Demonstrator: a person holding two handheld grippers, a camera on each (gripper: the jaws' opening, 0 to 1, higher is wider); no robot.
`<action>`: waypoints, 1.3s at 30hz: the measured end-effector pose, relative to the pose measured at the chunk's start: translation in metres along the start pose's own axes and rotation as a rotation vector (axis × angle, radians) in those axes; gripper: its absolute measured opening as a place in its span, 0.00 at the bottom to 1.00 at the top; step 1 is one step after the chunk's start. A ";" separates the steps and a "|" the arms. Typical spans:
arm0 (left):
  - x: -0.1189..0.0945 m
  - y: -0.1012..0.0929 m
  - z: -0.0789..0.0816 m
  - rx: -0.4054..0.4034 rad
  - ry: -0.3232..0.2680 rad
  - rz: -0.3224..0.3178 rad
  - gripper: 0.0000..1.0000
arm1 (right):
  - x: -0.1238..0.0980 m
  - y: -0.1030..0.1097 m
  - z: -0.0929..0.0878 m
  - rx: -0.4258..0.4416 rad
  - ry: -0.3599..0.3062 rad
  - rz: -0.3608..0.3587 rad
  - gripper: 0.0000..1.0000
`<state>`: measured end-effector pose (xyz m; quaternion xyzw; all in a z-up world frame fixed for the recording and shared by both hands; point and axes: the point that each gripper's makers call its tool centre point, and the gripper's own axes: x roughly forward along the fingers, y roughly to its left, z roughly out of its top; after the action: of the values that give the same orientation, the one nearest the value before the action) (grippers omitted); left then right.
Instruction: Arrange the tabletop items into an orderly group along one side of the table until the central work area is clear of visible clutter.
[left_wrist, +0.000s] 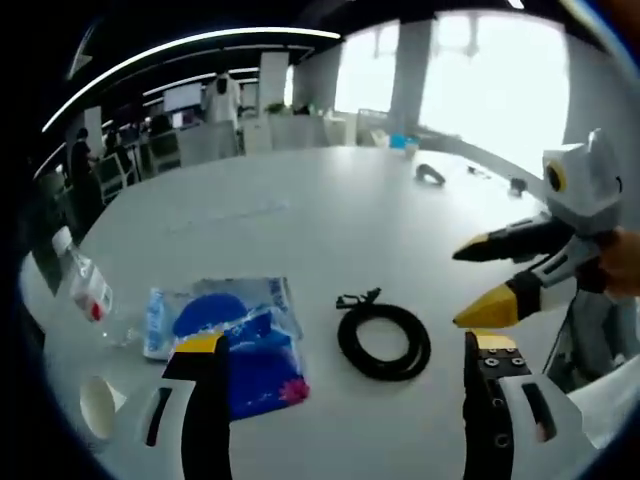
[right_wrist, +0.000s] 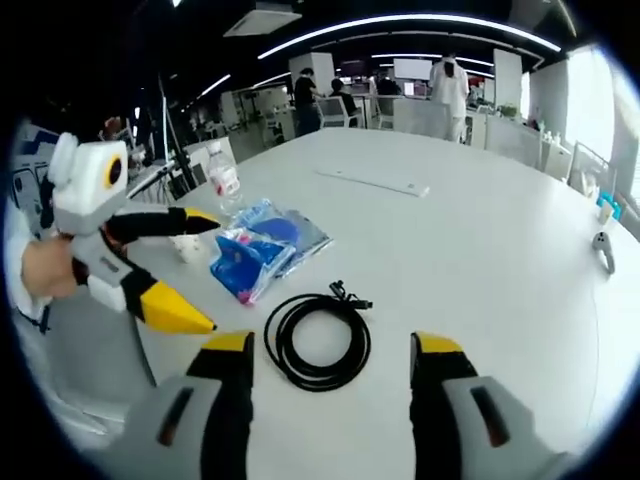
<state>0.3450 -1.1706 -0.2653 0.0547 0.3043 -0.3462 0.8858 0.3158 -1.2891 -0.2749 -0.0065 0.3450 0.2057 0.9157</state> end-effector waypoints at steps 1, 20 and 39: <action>-0.002 0.004 -0.001 -0.006 -0.001 0.005 0.94 | 0.001 0.002 0.000 0.001 -0.001 0.001 0.61; -0.028 0.051 -0.024 -0.083 0.014 0.096 0.93 | 0.027 0.030 0.004 -0.017 0.028 0.067 0.59; -0.037 0.065 -0.033 -0.109 0.020 0.118 0.91 | 0.037 0.047 0.008 -0.021 0.043 0.101 0.57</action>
<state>0.3495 -1.0896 -0.2782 0.0278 0.3276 -0.2759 0.9032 0.3278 -1.2306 -0.2863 -0.0032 0.3623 0.2554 0.8964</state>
